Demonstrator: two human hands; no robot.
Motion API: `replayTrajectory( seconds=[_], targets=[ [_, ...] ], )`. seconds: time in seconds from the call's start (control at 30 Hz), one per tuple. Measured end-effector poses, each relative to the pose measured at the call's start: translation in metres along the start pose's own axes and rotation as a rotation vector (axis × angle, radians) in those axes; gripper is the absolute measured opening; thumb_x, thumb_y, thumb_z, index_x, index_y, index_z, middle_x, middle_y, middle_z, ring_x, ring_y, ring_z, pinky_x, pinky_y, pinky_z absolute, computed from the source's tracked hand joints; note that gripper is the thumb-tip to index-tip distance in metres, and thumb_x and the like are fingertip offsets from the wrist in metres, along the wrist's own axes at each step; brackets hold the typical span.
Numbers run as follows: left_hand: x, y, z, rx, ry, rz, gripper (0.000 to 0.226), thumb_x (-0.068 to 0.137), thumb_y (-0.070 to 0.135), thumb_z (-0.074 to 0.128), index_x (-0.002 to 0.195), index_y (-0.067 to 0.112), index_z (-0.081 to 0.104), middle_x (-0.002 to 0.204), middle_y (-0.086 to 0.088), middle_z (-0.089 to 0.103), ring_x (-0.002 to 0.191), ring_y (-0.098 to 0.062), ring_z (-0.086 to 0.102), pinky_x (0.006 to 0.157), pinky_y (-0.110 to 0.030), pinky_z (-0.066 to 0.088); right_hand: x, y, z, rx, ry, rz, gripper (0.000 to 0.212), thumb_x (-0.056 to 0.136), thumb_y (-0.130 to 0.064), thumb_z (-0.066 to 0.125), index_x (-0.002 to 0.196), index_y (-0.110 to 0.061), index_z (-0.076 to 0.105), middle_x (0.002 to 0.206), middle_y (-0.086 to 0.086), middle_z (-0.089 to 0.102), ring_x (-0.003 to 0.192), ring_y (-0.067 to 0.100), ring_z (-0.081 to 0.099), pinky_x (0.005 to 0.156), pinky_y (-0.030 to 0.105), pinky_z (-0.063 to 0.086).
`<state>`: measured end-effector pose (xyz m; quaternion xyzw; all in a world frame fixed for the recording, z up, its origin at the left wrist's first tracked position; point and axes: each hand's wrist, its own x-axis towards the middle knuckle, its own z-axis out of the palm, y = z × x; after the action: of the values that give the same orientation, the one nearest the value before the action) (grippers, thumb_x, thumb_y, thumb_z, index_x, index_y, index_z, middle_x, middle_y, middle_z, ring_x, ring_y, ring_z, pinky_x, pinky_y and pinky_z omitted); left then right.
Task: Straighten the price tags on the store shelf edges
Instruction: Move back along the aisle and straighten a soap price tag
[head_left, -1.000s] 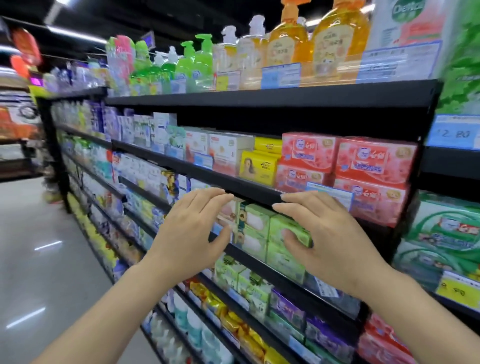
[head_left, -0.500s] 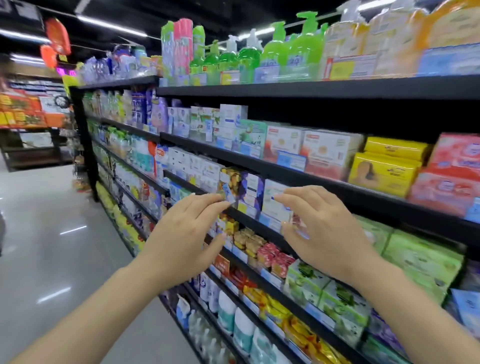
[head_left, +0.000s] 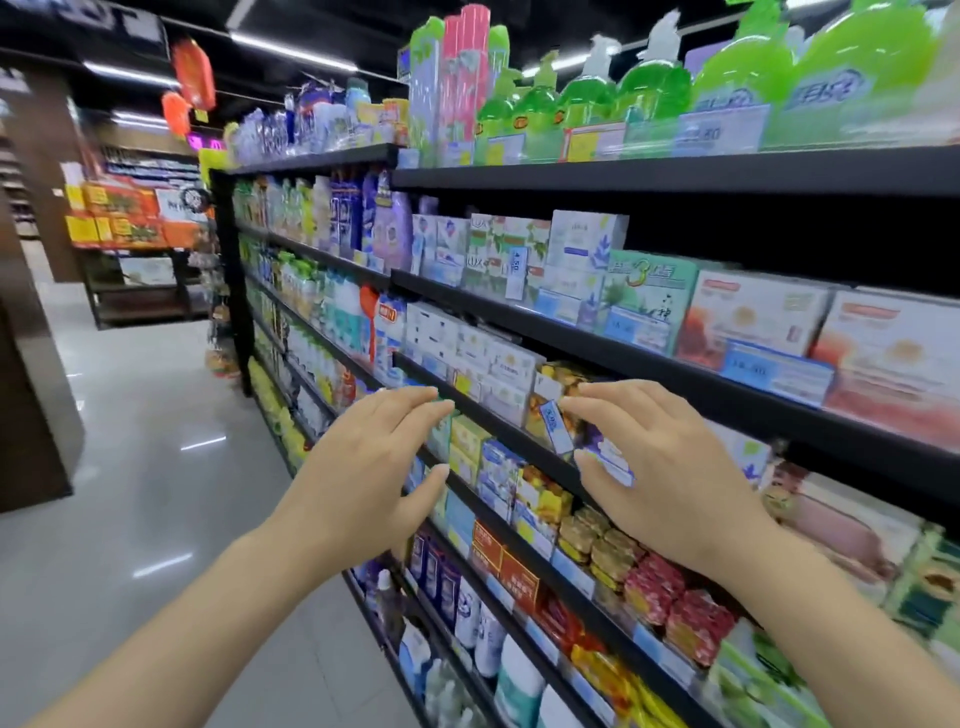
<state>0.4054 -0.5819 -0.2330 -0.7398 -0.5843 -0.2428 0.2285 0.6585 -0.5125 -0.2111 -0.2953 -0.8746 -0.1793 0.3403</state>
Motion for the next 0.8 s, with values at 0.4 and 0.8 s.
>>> replayTrajectory(
  seconds=[0.4, 0.8],
  targets=[
    [0.145, -0.088, 0.082, 0.006, 0.032, 0.082, 0.054, 0.085, 0.042, 0.044, 0.127, 0.010, 0.056, 0.125, -0.005, 0.058, 0.116, -0.020, 0.052, 0.101, -0.030, 0.033, 0.100, 0.085, 0.091, -0.034, 0.072, 0.033, 0.037, 0.084, -0.024, 0.058, 0.119, -0.013, 0.063, 0.118, 0.002, 0.062, 0.113, 0.023, 0.053, 0.096, 0.040, 0.043],
    [0.231, -0.176, 0.151, -0.137, 0.077, 0.203, 0.057, 0.087, 0.042, 0.044, 0.134, 0.011, 0.049, 0.133, -0.005, 0.052, 0.123, -0.017, 0.042, 0.107, -0.025, 0.024, 0.172, 0.105, 0.150, -0.044, 0.013, 0.145, 0.041, 0.088, -0.039, 0.049, 0.123, -0.020, 0.059, 0.122, -0.006, 0.057, 0.118, 0.014, 0.047, 0.098, 0.036, 0.040]
  ],
)
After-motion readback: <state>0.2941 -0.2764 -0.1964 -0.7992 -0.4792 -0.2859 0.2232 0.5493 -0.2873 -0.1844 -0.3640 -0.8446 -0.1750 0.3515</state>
